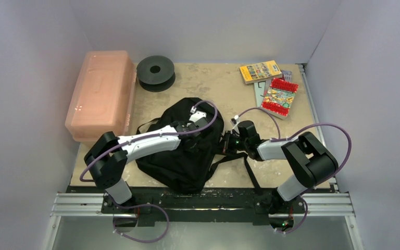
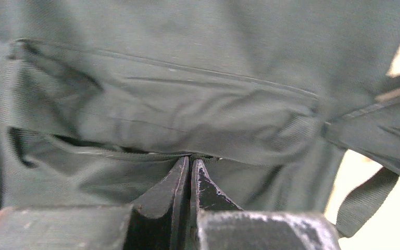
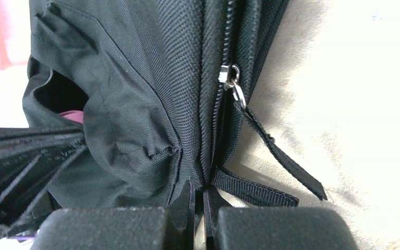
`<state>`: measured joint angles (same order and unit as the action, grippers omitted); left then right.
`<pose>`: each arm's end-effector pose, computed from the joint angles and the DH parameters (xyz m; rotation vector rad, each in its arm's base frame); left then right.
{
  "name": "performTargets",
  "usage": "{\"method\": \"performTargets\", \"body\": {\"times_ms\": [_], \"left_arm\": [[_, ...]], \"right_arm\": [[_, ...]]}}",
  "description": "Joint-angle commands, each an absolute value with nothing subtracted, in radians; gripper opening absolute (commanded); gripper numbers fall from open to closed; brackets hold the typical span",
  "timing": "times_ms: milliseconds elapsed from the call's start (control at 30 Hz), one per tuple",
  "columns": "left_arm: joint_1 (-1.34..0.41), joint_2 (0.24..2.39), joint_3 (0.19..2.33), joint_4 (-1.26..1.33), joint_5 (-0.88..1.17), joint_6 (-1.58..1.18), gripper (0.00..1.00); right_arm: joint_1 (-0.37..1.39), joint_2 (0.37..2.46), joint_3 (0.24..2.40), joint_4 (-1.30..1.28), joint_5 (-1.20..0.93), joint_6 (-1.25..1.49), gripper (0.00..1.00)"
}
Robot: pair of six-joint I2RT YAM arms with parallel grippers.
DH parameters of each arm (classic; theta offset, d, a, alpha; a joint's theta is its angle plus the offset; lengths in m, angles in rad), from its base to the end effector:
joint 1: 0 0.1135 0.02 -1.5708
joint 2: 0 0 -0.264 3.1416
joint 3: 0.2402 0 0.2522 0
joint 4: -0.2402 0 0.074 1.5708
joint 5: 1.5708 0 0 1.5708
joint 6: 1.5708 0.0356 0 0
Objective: Pack the student bag
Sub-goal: Zip the student bag at the center of the board.
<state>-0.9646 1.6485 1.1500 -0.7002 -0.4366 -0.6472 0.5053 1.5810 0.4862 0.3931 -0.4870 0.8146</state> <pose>0.1964 -0.2568 0.2133 0.3007 2.5589 0.0459 0.2272 0.1447 0.1192 0.0993 2.4902 1.1904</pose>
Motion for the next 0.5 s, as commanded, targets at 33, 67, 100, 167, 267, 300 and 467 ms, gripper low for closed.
{"method": "performTargets", "body": {"times_ms": [33, 67, 100, 167, 267, 300, 467], "left_arm": [[-0.836, 1.56, 1.119, -0.834, -0.614, -0.763, 0.0], [-0.81, 1.535, 1.105, -0.821, -0.622, -0.753, 0.0], [-0.786, 1.484, 1.081, -0.801, -0.62, -0.734, 0.0], [-0.737, 1.422, 1.061, -0.783, -0.611, -0.702, 0.0], [-0.662, 1.375, 1.066, -0.791, -0.626, -0.651, 0.0], [-0.631, 1.375, 1.074, -0.8, -0.634, -0.639, 0.0], [-0.535, 1.433, 1.13, -0.852, -0.609, -0.662, 0.0]], "right_arm": [[0.458, 1.565, 0.419, 0.396, -0.303, 0.872, 0.0], [0.443, 1.557, 0.408, 0.397, -0.299, 0.876, 0.0], [0.428, 1.545, 0.394, 0.399, -0.295, 0.878, 0.0], [0.402, 1.513, 0.37, 0.395, -0.284, 0.876, 0.0], [0.381, 1.465, 0.359, 0.365, -0.26, 0.86, 0.0], [0.379, 1.45, 0.356, 0.36, -0.259, 0.857, 0.0], [0.378, 1.39, 0.337, 0.354, -0.245, 0.841, 0.0]]}}
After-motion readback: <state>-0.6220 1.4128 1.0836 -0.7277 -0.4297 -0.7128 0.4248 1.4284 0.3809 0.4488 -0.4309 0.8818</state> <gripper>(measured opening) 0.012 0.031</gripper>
